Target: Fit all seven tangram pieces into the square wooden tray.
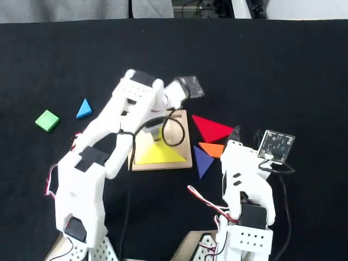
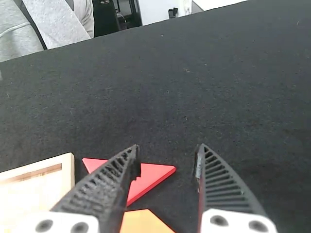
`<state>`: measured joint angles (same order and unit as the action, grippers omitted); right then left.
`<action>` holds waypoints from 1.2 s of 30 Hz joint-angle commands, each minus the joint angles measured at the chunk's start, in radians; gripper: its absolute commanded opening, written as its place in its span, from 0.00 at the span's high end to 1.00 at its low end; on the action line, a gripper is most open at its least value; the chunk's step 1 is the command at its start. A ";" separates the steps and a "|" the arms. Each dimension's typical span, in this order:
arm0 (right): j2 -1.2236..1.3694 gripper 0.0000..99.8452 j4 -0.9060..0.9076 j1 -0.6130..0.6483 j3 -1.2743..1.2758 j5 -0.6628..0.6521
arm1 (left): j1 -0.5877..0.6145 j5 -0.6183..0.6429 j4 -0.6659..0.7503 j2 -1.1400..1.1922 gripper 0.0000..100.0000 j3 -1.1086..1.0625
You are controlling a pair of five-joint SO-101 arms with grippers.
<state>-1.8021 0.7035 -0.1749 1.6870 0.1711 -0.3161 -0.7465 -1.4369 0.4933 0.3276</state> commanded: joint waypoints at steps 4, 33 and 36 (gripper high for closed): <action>-0.088 0.81 -0.017 0.040 -0.004 -0.077 | 0.105 0.184 -0.315 -0.325 0.80 0.292; -0.088 0.81 0.230 0.147 -0.002 -0.330 | 0.713 0.569 0.341 -1.292 0.80 -1.313; -0.088 0.81 0.252 0.144 -0.002 -0.330 | 0.676 0.706 0.410 -1.217 0.80 -1.342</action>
<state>-1.8021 0.9383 -0.0384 1.6870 -0.1465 0.4020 -0.1680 -1.0917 -0.7741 -1.0073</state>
